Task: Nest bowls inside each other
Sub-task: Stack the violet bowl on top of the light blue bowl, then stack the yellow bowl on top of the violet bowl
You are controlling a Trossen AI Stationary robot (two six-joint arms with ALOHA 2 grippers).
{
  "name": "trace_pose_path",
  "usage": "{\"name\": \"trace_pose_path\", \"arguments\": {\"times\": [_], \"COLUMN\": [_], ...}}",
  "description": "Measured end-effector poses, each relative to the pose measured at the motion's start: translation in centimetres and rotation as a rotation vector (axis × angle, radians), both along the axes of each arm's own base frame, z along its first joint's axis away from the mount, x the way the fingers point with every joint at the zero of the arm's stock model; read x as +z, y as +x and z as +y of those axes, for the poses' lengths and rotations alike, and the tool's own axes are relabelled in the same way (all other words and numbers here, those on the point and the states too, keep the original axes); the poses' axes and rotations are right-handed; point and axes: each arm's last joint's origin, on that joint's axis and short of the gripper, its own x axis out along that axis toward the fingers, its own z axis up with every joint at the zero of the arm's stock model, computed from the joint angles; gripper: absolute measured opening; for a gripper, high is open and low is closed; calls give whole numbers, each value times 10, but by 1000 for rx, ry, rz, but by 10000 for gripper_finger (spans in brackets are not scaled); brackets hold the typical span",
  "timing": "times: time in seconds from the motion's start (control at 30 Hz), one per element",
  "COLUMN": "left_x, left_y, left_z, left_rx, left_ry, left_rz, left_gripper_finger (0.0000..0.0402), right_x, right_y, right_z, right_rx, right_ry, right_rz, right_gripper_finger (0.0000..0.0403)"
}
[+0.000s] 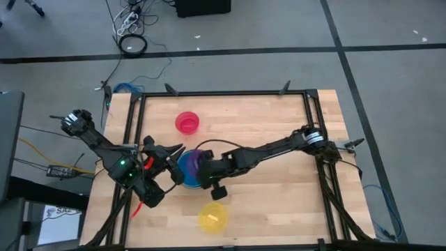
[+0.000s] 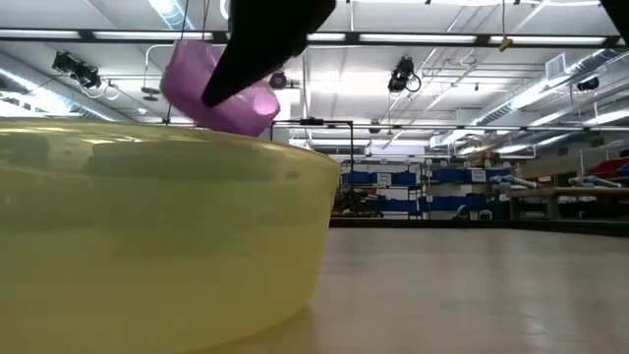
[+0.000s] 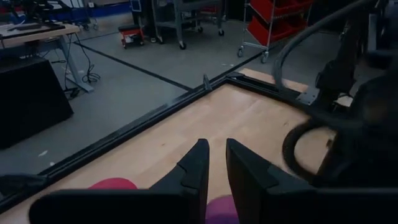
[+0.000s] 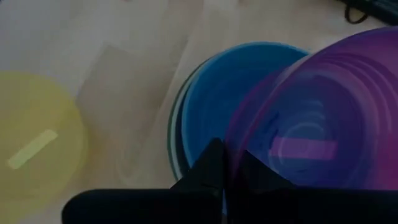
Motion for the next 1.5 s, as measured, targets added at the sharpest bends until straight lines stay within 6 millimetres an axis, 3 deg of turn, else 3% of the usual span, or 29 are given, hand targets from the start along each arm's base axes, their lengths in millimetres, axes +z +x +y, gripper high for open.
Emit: {"name": "trace_pose_path", "arguments": {"times": [0.23,0.4,0.73,1.03,1.23,1.5], "left_x": [-23,-36,-38,-38,-40,-46], "left_y": [0,-2,-2,-2,-1,4], "left_z": [0,2,2,2,0,-14], "left_rx": [10,22,27,27,-7,-282], "left_ry": [-9,-12,-14,-14,-51,-363], "left_rz": [2,0,-11,-11,45,301], "left_gripper_finger": [64,64,64,64,64,64], "right_x": [-16,-14,-11,-11,15,84], "right_y": [14,13,13,12,3,-58], "right_z": [1,2,3,4,-1,-24], "right_rx": [-2,18,6,-22,-108,-271], "right_ry": [-4,22,37,61,25,-181], "right_rz": [22,23,8,11,-46,0], "right_gripper_finger": [5,36,118,132,118,101]}}
